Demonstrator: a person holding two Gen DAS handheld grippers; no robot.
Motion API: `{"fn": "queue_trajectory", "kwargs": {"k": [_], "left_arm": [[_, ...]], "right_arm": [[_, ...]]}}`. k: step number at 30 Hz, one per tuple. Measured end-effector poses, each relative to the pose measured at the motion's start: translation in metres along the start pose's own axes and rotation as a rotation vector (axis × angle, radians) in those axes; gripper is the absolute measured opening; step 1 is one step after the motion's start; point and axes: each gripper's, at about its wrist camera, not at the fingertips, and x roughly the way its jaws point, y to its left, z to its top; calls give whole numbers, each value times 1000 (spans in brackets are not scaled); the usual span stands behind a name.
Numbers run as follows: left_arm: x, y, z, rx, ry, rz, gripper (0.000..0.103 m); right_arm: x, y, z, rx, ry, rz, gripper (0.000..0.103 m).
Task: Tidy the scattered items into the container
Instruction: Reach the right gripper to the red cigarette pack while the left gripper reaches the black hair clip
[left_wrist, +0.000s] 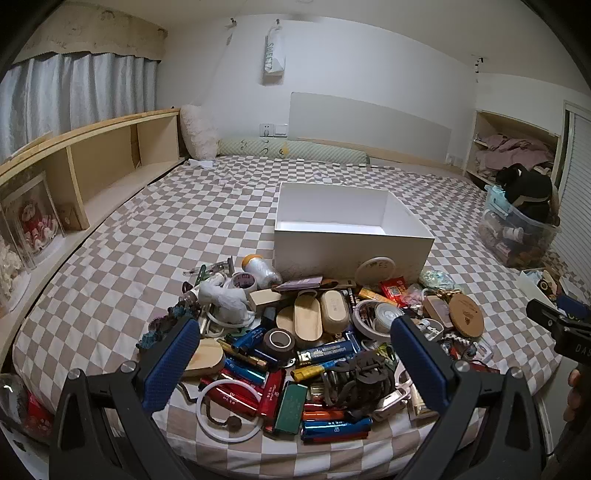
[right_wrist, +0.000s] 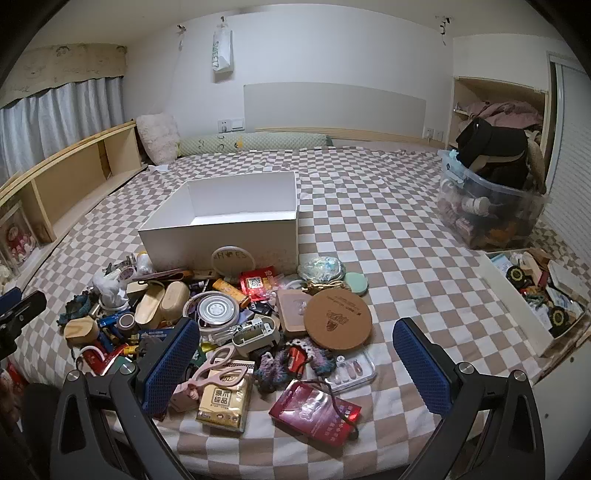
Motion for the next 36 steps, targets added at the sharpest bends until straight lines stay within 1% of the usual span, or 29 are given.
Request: {"fn": "queue_trajectory", "kwargs": {"k": [3, 7, 11, 14, 16, 21, 24, 29, 32, 36], "left_arm": [[3, 2, -2, -2, 2, -1, 103], [7, 3, -5, 0, 7, -4, 103], [12, 6, -7, -4, 18, -11, 103], [17, 8, -8, -5, 28, -15, 103], [19, 10, -9, -8, 33, -19, 103], [25, 13, -12, -19, 43, -30, 103], [29, 15, -14, -22, 53, -34, 103], [36, 19, -18, -22, 68, -28, 103], [39, 21, -20, -26, 76, -32, 103], [42, 21, -24, -17, 82, -33, 103]], "right_arm": [[5, -2, -2, 16, 2, 12, 103], [14, -4, -7, 44, 31, 30, 103], [25, -4, -14, 43, 97, 61, 103], [31, -4, -22, 52, 137, 100, 103], [35, -7, -28, 82, 160, 118, 103], [47, -23, -45, 226, 211, 149, 103], [54, -31, -55, 302, 240, 132, 103], [67, -37, -70, 350, 291, 25, 103], [78, -37, -80, 361, 316, -21, 103], [89, -32, -94, 376, 397, -8, 103]]}}
